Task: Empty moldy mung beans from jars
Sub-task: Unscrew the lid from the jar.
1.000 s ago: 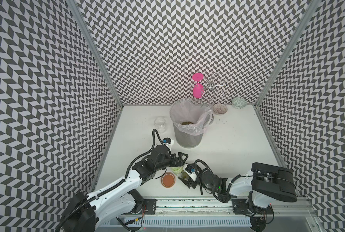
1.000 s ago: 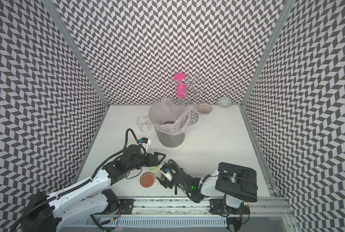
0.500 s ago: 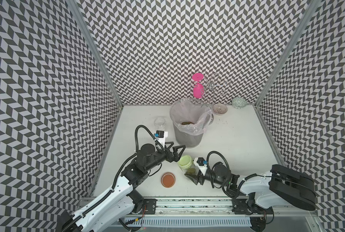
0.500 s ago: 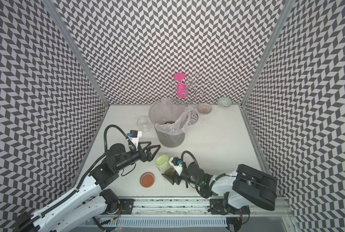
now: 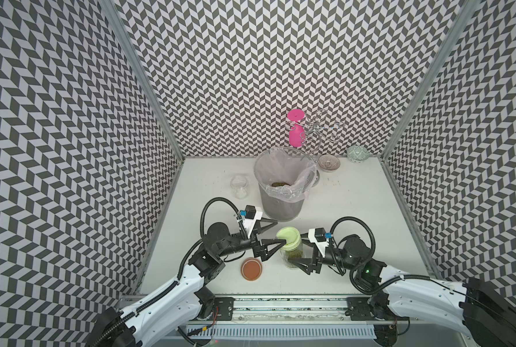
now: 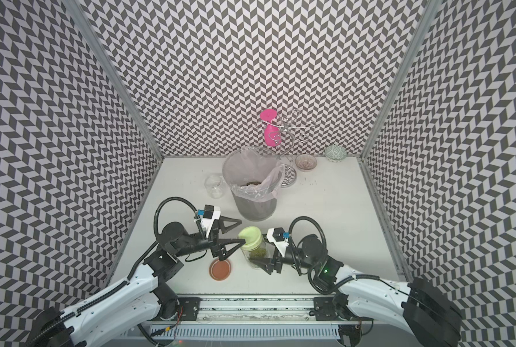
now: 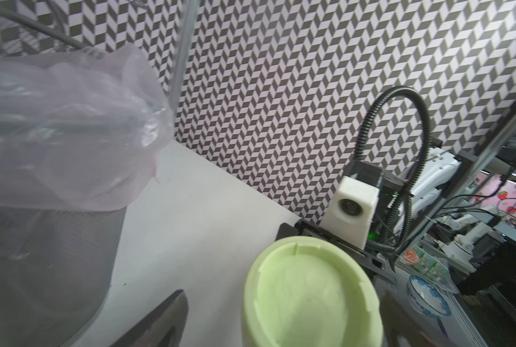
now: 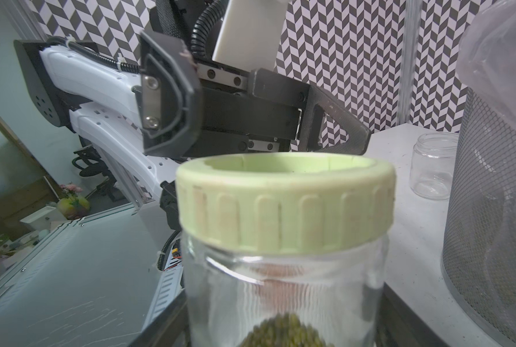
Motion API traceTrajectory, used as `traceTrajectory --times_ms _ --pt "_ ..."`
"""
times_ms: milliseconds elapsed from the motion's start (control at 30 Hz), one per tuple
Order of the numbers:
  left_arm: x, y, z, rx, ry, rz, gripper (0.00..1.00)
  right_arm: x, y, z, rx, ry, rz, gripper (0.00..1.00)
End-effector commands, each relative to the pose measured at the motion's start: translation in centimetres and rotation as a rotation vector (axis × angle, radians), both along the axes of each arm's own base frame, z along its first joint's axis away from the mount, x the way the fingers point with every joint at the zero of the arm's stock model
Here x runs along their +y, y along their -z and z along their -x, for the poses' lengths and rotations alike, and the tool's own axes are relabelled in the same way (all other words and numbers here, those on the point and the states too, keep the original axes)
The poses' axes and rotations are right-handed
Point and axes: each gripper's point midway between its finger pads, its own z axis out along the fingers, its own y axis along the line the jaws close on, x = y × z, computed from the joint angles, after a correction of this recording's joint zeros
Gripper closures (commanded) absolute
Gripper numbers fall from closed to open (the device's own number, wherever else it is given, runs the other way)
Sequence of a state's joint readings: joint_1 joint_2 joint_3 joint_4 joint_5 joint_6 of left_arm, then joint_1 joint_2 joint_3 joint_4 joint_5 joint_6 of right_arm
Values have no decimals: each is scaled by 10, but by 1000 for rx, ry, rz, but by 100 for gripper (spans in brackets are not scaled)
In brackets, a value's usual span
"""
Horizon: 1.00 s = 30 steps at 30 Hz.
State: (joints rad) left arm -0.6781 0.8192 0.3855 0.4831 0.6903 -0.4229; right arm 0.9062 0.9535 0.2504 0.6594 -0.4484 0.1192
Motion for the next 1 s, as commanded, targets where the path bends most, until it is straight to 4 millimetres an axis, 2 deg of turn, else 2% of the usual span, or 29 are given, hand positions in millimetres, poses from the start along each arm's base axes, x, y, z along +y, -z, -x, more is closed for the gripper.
traceTrajectory --times_ms 0,167,367,633,800,967 --pt "-9 -21 25 -92 126 42 0 2 -40 8 -62 -77 -90 43" --pt "-21 -19 38 -104 196 18 0 6 -46 9 -62 -110 -92 43" --pt "-29 -9 38 -93 204 -24 0 7 -55 11 -79 -128 -101 43" --pt "-30 -2 31 -91 171 -55 1 7 -53 9 -81 -121 -87 43" --pt "-30 -2 29 -90 157 -55 23 10 -46 7 -72 -122 -67 43" --pt "-33 4 26 -74 153 -75 32 11 -45 5 -77 -118 -69 43"
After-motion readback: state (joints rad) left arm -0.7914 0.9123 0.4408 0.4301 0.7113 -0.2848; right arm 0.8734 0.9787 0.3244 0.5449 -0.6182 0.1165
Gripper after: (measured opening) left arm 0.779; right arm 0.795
